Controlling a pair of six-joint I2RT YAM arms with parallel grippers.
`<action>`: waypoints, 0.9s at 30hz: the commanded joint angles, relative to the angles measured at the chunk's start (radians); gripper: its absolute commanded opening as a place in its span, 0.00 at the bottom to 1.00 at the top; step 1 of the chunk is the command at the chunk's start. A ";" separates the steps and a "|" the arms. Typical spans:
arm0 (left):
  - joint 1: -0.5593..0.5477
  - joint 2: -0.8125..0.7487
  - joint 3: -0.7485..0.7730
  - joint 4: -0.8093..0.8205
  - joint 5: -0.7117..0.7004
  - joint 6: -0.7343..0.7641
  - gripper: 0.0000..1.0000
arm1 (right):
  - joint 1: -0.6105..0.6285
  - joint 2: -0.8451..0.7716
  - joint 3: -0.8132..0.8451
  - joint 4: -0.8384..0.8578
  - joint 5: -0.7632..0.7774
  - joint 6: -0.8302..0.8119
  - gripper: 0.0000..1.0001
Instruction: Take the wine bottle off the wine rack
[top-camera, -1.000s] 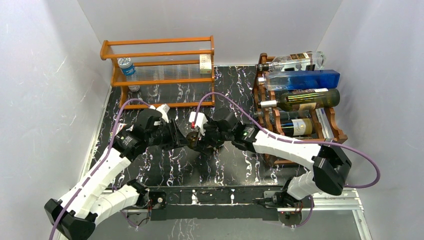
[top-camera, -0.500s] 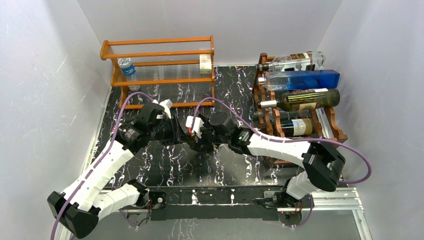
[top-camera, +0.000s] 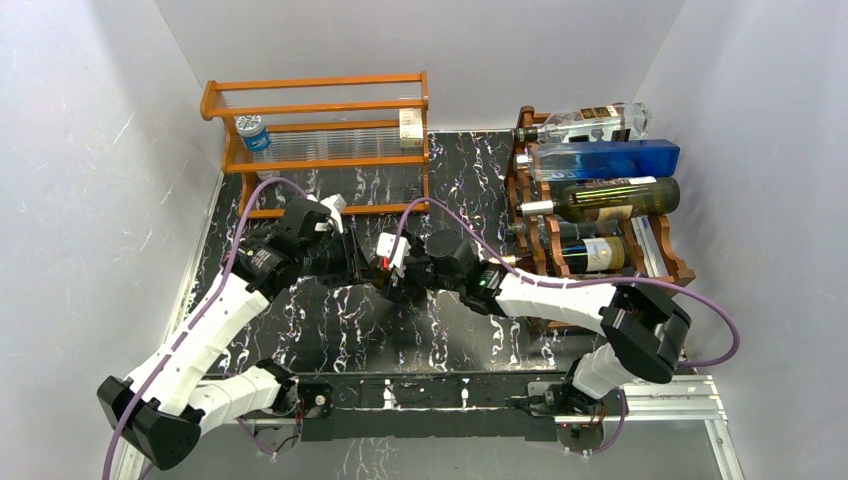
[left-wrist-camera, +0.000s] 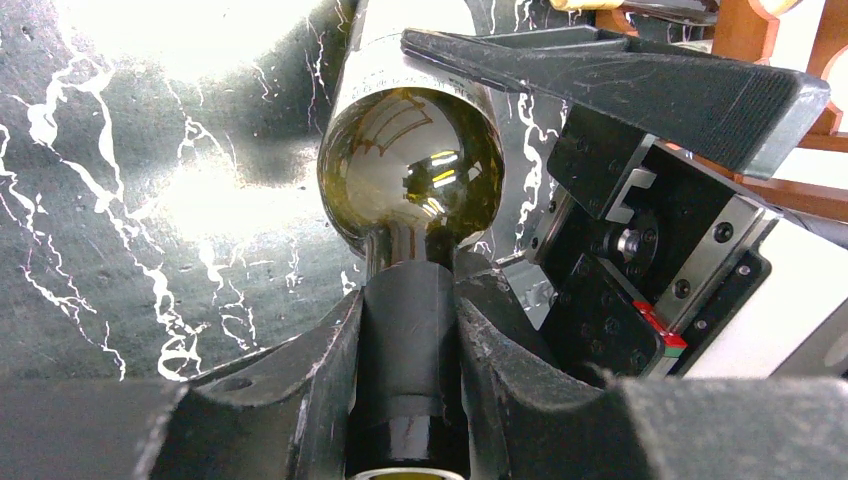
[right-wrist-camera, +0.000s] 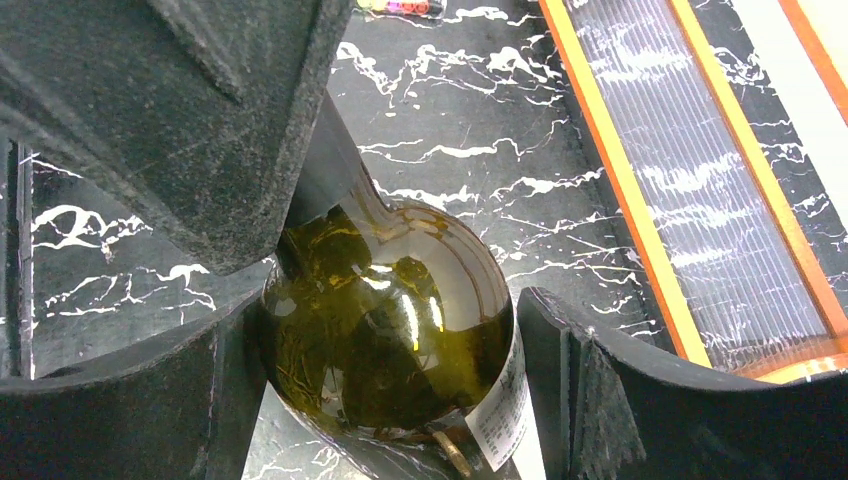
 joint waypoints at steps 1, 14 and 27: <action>-0.008 -0.008 0.070 -0.024 0.077 -0.006 0.11 | -0.004 -0.021 -0.061 0.134 0.025 0.019 0.48; -0.008 -0.085 0.115 0.007 0.002 0.058 0.80 | -0.005 -0.023 -0.133 0.317 0.076 0.159 0.31; -0.008 -0.267 -0.186 0.455 -0.179 0.140 0.80 | -0.005 -0.022 -0.149 0.425 0.213 0.366 0.29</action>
